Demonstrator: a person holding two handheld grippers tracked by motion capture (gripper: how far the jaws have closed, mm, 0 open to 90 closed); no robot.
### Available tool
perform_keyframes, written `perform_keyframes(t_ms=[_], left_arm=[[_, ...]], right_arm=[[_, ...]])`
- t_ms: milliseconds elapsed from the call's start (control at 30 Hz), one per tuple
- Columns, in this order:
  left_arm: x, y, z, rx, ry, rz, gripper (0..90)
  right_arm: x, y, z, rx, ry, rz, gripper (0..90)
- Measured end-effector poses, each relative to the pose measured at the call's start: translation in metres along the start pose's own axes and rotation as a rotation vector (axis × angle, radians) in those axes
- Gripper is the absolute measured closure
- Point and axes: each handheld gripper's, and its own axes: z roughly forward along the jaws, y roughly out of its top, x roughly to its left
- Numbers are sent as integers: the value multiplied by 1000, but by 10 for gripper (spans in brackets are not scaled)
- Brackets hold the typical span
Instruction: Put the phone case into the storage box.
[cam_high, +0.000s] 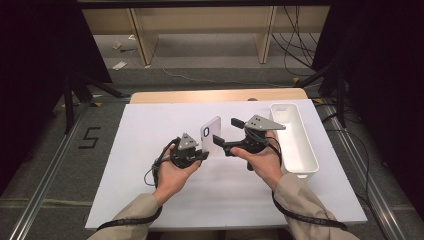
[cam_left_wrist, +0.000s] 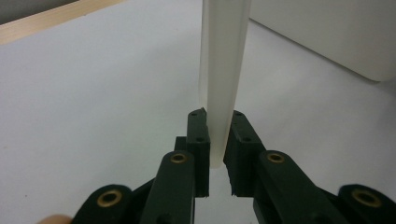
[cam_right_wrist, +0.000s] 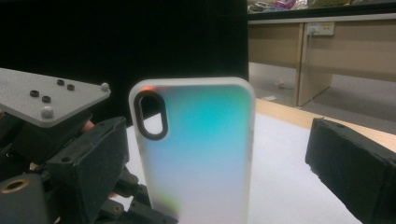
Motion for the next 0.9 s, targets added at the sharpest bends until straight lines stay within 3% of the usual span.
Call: perform_keyframes(t_ms=[900], left_arm=[[-18,2,9,12,-34,35,807]], right_arm=[[6,-3,10,-6,-15,-3,58]])
